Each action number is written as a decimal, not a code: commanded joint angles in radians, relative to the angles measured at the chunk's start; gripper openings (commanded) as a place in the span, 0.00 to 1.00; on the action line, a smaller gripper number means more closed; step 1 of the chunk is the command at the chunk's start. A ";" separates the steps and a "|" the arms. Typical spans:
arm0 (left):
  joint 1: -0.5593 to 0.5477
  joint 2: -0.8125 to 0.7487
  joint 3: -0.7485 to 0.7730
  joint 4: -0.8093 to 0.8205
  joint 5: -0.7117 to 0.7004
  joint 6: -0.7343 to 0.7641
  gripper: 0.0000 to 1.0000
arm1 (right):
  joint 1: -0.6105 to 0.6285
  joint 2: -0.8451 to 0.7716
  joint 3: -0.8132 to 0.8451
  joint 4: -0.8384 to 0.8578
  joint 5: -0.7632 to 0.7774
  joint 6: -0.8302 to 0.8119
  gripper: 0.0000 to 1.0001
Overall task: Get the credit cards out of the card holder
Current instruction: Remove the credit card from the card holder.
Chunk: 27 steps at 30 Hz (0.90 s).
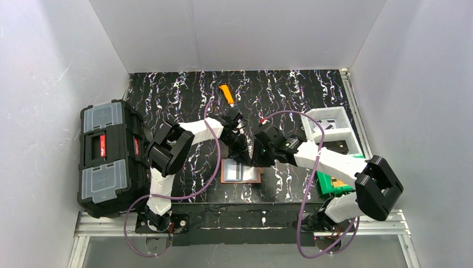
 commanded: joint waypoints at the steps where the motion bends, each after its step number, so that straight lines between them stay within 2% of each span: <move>1: -0.005 -0.030 0.027 -0.033 -0.017 0.019 0.18 | -0.020 0.013 -0.026 0.150 -0.157 0.007 0.30; 8: 0.001 -0.057 0.099 -0.152 -0.075 0.104 0.20 | -0.075 0.053 -0.180 0.490 -0.315 0.104 0.30; 14: 0.003 -0.094 0.119 -0.197 -0.091 0.137 0.22 | -0.119 0.117 -0.269 0.678 -0.407 0.170 0.31; 20: 0.029 -0.196 0.075 -0.244 -0.178 0.178 0.26 | -0.122 0.161 -0.254 0.692 -0.418 0.177 0.31; 27: 0.076 -0.314 -0.067 -0.257 -0.218 0.222 0.28 | -0.128 0.195 -0.238 0.690 -0.435 0.177 0.32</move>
